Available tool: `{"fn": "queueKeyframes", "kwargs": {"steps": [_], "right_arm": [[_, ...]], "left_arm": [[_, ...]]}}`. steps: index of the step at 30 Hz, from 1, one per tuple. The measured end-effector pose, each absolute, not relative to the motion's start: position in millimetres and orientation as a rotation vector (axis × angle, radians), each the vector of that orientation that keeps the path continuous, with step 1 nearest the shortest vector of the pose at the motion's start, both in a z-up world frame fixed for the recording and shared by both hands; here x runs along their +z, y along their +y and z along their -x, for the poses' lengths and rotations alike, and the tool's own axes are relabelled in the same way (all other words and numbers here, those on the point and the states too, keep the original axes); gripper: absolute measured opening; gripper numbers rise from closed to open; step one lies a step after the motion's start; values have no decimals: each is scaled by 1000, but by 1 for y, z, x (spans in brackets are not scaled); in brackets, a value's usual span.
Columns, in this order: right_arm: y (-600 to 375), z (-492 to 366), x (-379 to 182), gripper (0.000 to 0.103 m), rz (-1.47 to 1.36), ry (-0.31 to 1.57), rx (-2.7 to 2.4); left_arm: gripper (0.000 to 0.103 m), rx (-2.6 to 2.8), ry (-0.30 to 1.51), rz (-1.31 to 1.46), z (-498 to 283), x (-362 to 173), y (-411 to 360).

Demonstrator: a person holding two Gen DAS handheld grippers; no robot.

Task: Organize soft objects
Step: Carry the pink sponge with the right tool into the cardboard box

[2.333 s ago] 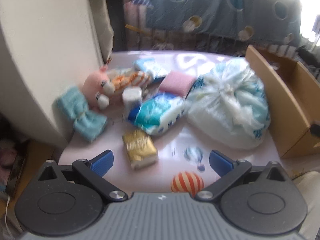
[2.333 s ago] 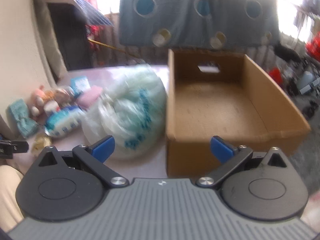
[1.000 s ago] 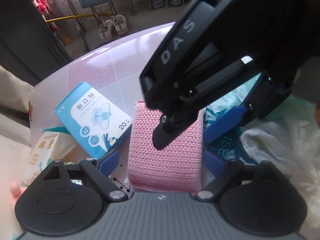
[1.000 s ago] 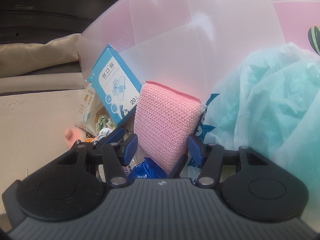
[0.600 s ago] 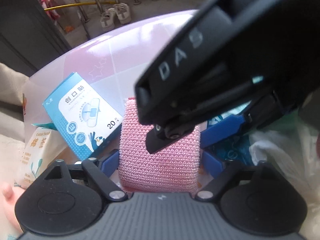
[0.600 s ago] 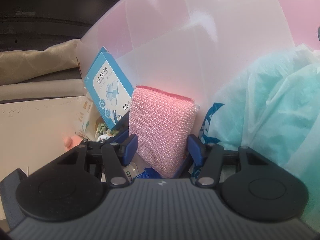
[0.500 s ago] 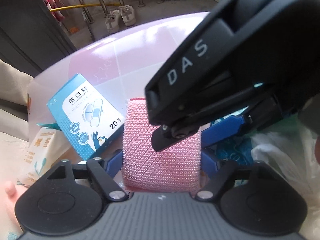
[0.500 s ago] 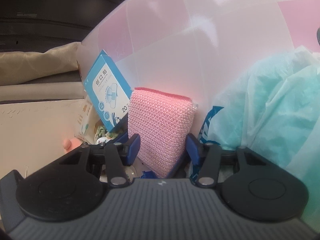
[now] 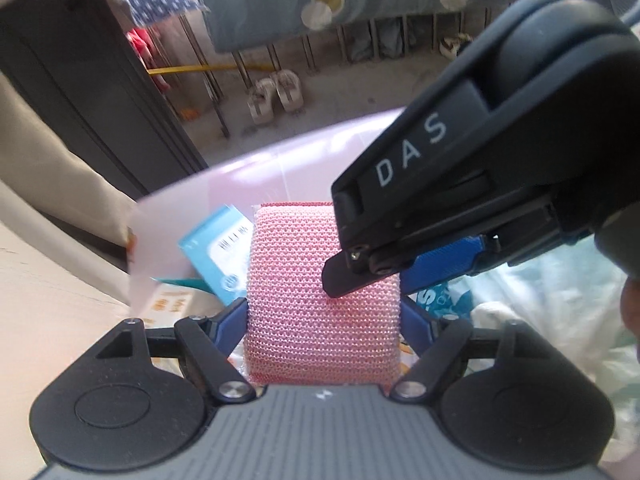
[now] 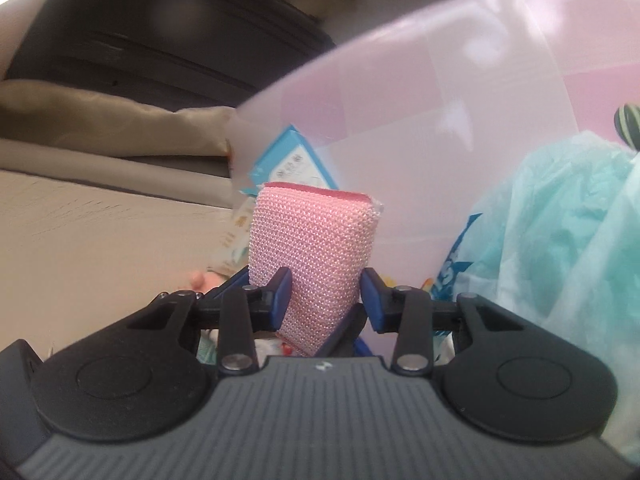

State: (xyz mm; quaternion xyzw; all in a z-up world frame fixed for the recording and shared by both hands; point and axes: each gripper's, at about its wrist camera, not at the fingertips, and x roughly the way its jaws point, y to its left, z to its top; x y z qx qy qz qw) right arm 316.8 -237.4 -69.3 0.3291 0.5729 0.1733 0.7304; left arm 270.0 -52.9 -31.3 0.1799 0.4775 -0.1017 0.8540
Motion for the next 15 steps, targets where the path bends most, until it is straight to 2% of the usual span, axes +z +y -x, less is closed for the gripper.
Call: {"fn": "queueKeyframes", "kwargs": {"steps": [7,15], "right_arm": [[-242,-274,-6,37,-654,1129,400],[-278,-210,50,37,-558,989,361]], "left_arm": [[80,-209,895,-368,-229,23,-73],[80,-257,795,-354,-182,61,-110]]}}
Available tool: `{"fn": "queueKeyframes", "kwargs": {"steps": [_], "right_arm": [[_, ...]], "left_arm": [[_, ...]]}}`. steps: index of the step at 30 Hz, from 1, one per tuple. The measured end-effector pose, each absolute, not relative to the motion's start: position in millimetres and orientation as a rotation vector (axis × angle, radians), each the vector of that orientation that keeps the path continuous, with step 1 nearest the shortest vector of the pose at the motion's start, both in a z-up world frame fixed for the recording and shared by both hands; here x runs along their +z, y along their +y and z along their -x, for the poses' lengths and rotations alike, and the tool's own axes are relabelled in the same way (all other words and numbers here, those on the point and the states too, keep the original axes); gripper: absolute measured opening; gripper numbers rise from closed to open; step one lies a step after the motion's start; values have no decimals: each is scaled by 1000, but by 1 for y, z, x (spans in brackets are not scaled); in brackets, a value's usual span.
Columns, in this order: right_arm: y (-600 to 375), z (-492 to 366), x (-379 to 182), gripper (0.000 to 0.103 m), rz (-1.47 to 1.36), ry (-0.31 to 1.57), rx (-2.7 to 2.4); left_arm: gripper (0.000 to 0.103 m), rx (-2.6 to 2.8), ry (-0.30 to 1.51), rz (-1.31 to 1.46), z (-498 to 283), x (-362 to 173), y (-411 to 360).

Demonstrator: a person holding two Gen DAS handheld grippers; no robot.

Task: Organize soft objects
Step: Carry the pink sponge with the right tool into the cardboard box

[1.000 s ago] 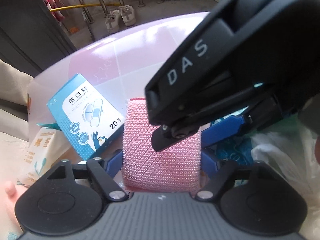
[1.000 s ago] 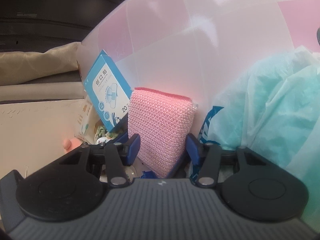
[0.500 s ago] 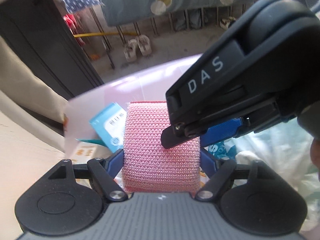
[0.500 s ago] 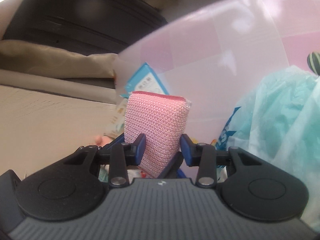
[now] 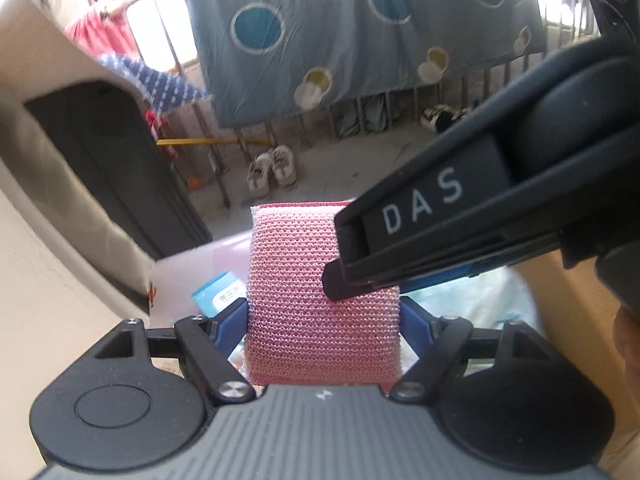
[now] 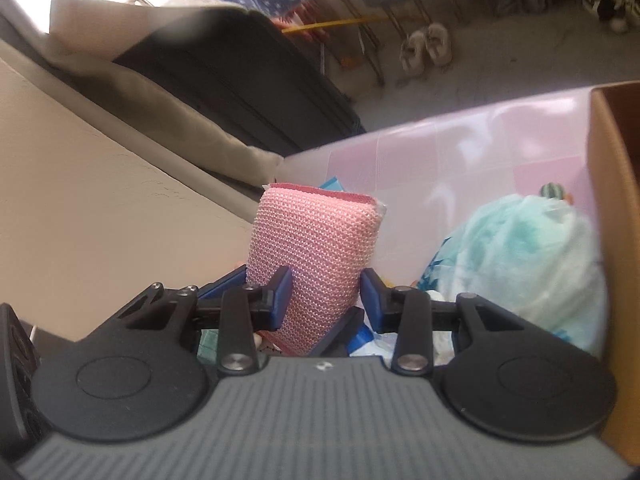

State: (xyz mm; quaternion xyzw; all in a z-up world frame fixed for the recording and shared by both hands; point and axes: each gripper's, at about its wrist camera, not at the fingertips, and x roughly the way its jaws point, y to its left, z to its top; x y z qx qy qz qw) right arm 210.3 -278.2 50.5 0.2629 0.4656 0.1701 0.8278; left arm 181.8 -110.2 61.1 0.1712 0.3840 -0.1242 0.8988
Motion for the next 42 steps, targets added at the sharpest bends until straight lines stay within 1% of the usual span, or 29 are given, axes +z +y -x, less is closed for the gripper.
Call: {"fn": "queueKeyframes", "kwargs": {"steps": [6,9,12,17,23,28,32,38,42], "right_arm": [[-343,-168,67,37,-596,907,314],[-396,-152,70,37,-641,877,263],[-449,-142,61,37,-684,868,201],[-543,-144,23,37,-823,894,104],[-609,-185,-55,37,-975,974,74],[-628,-229,-102,38,-986,1009,90],[-637,-245,-131,38,-990,1040,55],[-632,-248,-141,38,-984,1052,-13],[-635,-241,-139,35,-1020,1043,-43]], "left_arm": [[80,-327,740,-389,-160,83,-165],[80,-383,732,-400,-157,88,-208],[80,-445,742,-410,-163,82,-258],[81,-529,820,-434,-192,56,-342],[81,-515,953,-475,-247,5,-404],[84,-480,1014,-526,-274,-24,-419],[85,-473,1049,-533,-281,-35,-411],[85,-492,1014,-579,-262,-25,-404],[85,-501,1007,-602,-261,-16,-399]]}}
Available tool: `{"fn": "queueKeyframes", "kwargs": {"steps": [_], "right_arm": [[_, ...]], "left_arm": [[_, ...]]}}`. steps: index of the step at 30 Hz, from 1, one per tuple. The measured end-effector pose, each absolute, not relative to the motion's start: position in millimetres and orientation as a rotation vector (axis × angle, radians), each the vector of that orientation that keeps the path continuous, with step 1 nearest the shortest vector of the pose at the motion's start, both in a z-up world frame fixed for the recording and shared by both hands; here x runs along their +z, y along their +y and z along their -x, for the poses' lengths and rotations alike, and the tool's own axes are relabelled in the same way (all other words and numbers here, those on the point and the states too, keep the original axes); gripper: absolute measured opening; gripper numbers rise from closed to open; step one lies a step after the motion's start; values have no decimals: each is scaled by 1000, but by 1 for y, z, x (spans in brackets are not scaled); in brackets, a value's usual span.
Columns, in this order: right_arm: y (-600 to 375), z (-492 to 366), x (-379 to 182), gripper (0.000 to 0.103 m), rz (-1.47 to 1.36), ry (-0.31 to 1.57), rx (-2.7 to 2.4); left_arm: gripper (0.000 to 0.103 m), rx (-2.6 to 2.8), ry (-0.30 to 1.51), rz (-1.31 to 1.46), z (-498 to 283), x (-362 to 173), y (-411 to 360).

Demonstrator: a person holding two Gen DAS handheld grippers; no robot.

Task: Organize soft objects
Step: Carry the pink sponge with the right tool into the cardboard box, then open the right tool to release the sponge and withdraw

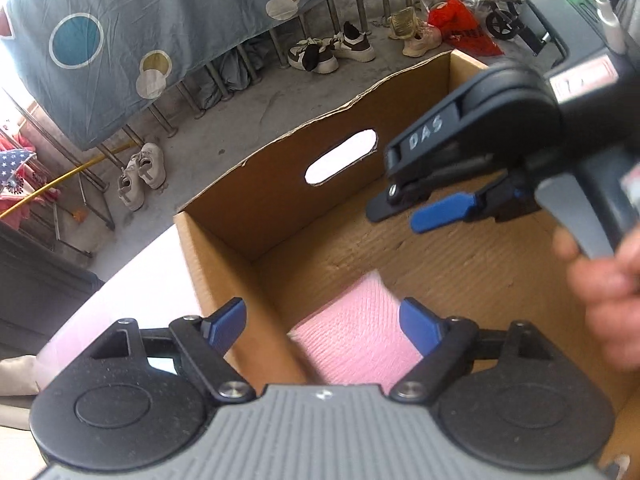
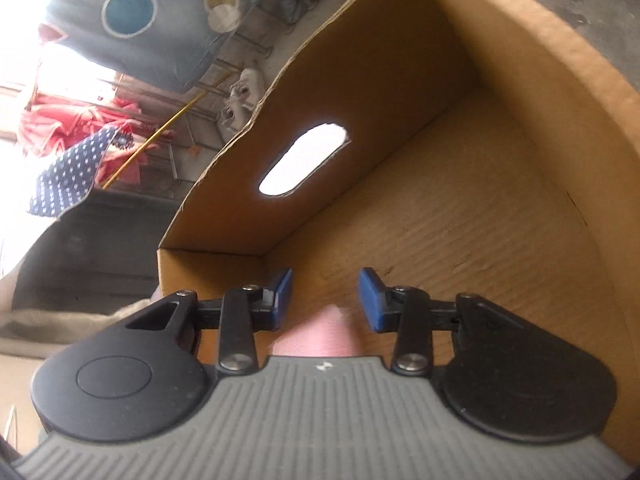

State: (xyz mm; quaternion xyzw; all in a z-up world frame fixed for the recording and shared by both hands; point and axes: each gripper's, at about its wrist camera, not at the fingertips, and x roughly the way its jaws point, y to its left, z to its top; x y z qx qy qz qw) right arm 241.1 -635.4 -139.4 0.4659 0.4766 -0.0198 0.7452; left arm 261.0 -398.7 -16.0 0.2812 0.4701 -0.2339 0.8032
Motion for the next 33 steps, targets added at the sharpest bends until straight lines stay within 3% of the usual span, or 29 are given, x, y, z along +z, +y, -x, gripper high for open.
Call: {"fn": "queueKeyframes", "kwargs": {"steps": [11,15,25,33], "right_arm": [[-637,-181,-62,35,-1049,906,45],[-629,-152,-44,35,-1006,948,56],[-581,-155,-136,35,-963,1275,-141],[-566,-188,-153,33,-1083,1212,-166]], "left_arm": [[90,-522,998,-479,-231,34,-341],[94,-499,977,-419,-221,48,-303],[97,-358,953,-282,-186,41,-181],[97,-319,1000,-178,-165,3,-115]]}}
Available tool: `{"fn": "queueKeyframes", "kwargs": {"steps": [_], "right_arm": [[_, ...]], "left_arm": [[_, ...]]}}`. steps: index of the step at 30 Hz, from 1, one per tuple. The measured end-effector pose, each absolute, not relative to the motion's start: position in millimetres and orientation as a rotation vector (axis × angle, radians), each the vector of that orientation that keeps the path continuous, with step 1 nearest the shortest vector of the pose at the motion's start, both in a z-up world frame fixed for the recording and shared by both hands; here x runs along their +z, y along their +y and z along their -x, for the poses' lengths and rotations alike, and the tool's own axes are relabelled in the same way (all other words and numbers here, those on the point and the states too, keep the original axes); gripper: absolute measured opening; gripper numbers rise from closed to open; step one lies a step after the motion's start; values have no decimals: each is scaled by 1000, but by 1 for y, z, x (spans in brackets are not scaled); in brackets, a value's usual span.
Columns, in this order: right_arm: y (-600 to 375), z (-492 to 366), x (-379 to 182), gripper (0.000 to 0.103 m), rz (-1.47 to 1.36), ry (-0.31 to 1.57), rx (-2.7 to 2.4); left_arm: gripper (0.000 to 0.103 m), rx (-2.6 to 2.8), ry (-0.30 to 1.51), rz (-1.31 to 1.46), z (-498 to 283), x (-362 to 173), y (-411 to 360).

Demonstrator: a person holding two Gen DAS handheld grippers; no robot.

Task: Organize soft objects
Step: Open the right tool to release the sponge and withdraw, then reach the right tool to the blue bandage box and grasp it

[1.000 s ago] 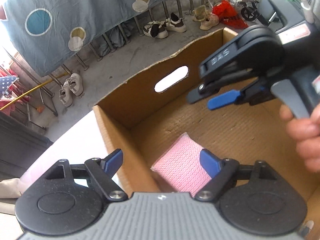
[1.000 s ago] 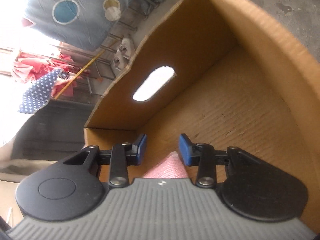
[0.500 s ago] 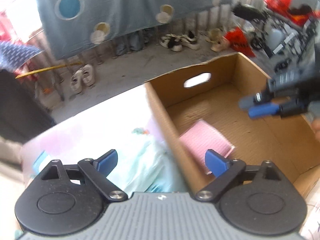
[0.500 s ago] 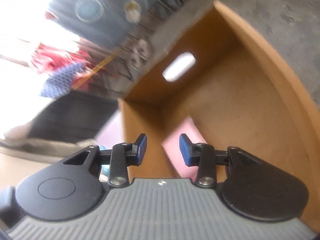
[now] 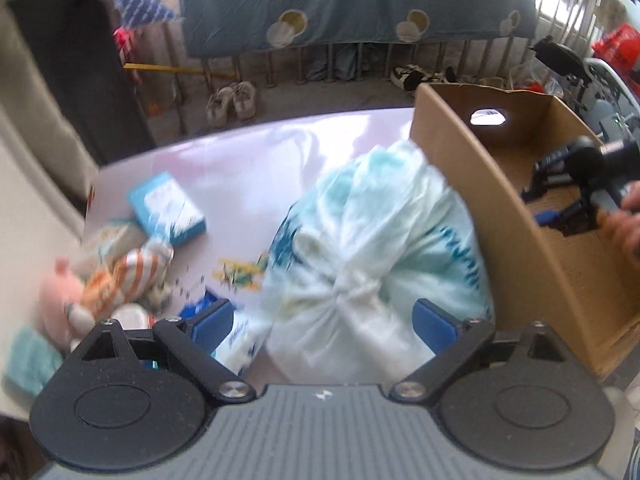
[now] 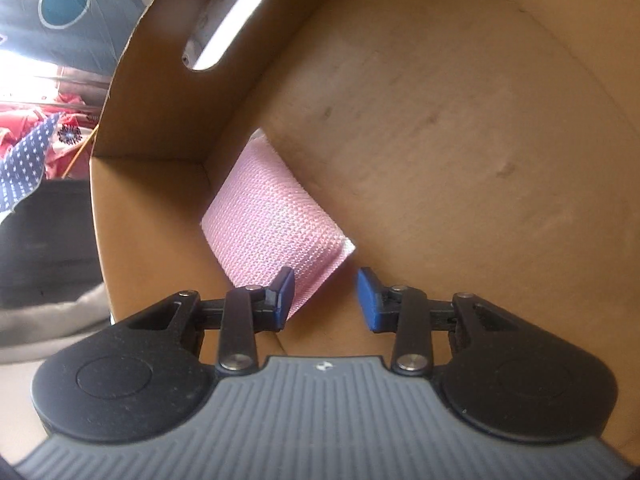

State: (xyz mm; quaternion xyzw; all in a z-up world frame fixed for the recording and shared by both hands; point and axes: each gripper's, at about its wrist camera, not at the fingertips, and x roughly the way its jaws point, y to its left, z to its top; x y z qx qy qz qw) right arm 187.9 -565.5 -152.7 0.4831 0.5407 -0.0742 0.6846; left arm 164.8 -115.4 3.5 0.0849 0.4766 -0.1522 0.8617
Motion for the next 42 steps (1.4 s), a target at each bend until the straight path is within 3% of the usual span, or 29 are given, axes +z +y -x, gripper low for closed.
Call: {"fn": "queueKeyframes", "kwargs": {"steps": [16,19,24,32,42], "right_arm": [[-528,-231,-144,34,-1006,1147,-156],[-537,-226,-141,49,-1015,1152,-143],[-537,-201,-99,61,-930,1125,-124],[-523,-154,-19,63,-810,1002,15],[-385,-185,39,63,-645,981,419]], "left_arm": [[97,-241,970,-106,-130,-20,-69],[97,-218,964,-75,-120,-20,-60],[97,-206,940,-14,-98,-17,-37],[97,-202,840,36,-58,1,-2],[97,-48,759,-9,-65,24,18]]}}
